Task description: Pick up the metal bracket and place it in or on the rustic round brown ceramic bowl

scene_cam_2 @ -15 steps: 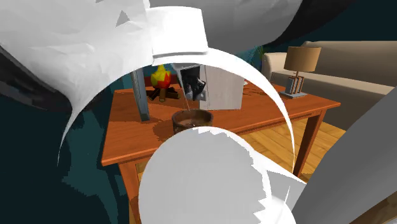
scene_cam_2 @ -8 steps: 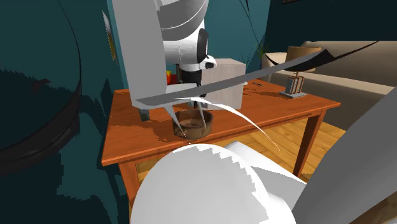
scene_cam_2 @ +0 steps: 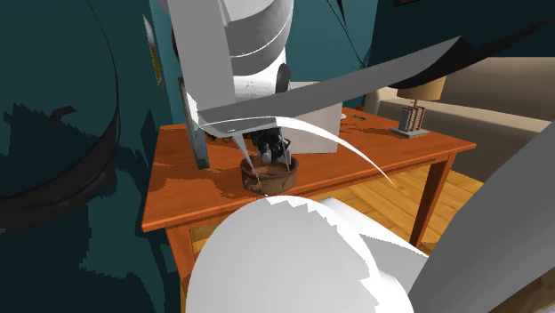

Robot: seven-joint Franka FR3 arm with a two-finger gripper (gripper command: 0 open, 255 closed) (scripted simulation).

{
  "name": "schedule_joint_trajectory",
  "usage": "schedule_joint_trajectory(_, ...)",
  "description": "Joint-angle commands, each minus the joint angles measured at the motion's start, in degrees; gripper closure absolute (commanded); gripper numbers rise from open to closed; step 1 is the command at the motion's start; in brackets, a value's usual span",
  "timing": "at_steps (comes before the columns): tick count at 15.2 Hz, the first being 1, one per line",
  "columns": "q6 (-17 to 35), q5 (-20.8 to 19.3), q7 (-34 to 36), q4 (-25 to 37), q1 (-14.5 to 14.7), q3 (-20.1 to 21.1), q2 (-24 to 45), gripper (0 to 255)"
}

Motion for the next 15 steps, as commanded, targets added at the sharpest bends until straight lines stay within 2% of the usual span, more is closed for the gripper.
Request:
schedule_joint_trajectory(1,0.8,0.1,0.0,-0.5,0.0,0.1,0.3,255)
schedule_joint_trajectory(8,0.8,0.1,0.0,-0.5,0.0,0.1,0.3,255)
schedule_joint_trajectory(9,0.8,0.1,0.0,-0.5,0.0,0.1,0.3,0)
schedule_joint_trajectory(14,0.8,0.1,0.0,-0.5,0.0,0.1,0.3,0)
schedule_joint_trajectory(15,-1.4,0.0,-0.1,0.4,0.1,-0.4,-1.0,0)
